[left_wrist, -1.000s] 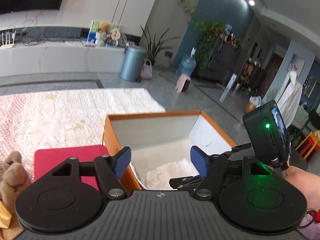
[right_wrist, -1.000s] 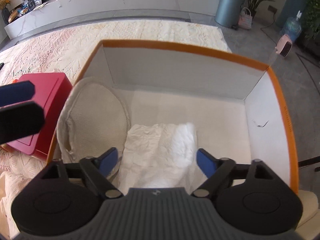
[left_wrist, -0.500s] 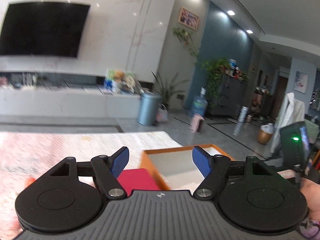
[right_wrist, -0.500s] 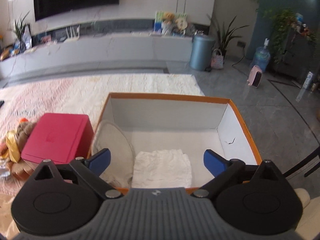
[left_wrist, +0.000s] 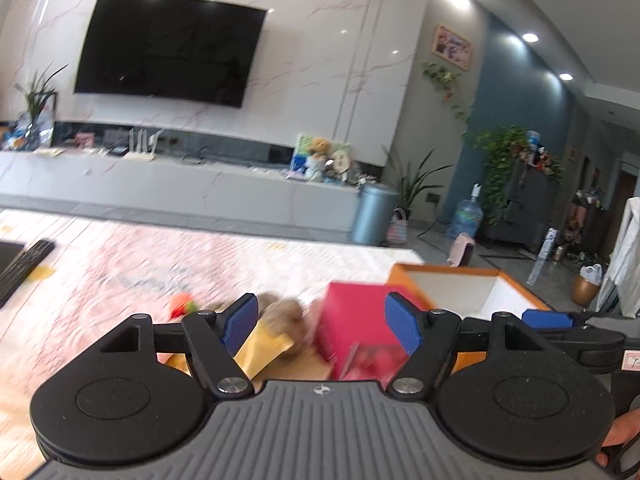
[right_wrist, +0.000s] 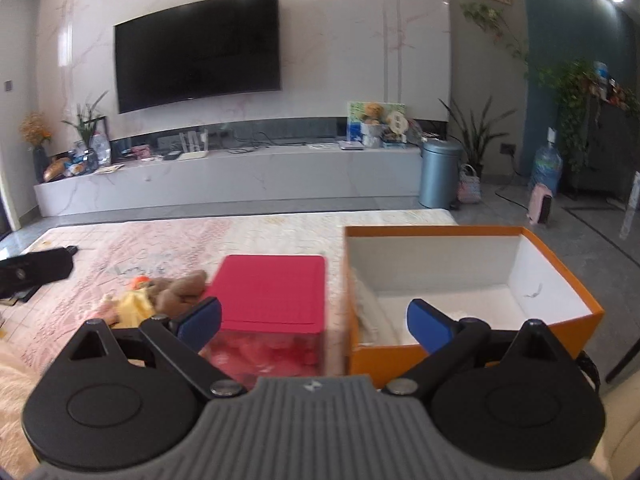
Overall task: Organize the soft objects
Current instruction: 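Move both open tools back over the remaining soft items, then grasp the yellow cloth with the right tool while the left grasps the pink crocheted item, then carry the pink crocheted item and yellow cloth over the orange box, then open both tools to drop the pink item and yellow cloth into the box, then move both open tools back toward the teddy and red box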
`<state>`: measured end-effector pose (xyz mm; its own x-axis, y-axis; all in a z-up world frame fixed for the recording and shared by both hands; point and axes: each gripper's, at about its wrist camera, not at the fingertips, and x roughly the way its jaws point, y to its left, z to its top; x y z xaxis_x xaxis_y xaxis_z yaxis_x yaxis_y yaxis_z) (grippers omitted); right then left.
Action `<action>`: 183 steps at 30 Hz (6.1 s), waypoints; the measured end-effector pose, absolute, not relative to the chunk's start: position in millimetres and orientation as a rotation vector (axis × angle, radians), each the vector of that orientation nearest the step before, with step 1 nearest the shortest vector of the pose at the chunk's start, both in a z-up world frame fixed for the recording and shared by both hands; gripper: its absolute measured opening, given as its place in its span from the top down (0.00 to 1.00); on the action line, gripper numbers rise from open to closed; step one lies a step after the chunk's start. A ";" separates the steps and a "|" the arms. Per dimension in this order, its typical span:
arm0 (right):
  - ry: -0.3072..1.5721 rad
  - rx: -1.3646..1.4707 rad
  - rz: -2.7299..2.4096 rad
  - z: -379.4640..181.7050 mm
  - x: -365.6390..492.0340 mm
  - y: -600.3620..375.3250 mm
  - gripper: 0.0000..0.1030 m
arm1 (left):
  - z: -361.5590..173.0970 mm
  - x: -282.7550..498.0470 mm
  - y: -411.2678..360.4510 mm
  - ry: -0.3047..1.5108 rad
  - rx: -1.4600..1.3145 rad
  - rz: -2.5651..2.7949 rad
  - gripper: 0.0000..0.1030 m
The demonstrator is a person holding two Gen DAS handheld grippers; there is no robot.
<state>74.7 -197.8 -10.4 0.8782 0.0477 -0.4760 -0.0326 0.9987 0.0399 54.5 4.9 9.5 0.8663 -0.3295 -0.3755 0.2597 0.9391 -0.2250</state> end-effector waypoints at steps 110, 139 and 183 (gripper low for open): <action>0.739 0.529 0.072 -7.3 159.9 -412.9 0.91 | 30.3 199.7 -203.8 0.766 -0.079 -0.722 0.80; 1.346 0.296 0.136 -98.1 267.8 -419.4 0.59 | -48.4 257.3 -252.1 1.121 -0.066 -0.593 0.52; 0.591 0.016 0.261 -51.9 85.5 -121.0 0.38 | -29.1 49.3 55.8 0.673 -0.170 -0.170 0.31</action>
<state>85.5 -121.0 -51.9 0.7984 0.2479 -0.5487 -0.2387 0.9670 0.0896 49.3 55.8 -29.1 0.7690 -0.2110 -0.6034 0.1015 0.9723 -0.2106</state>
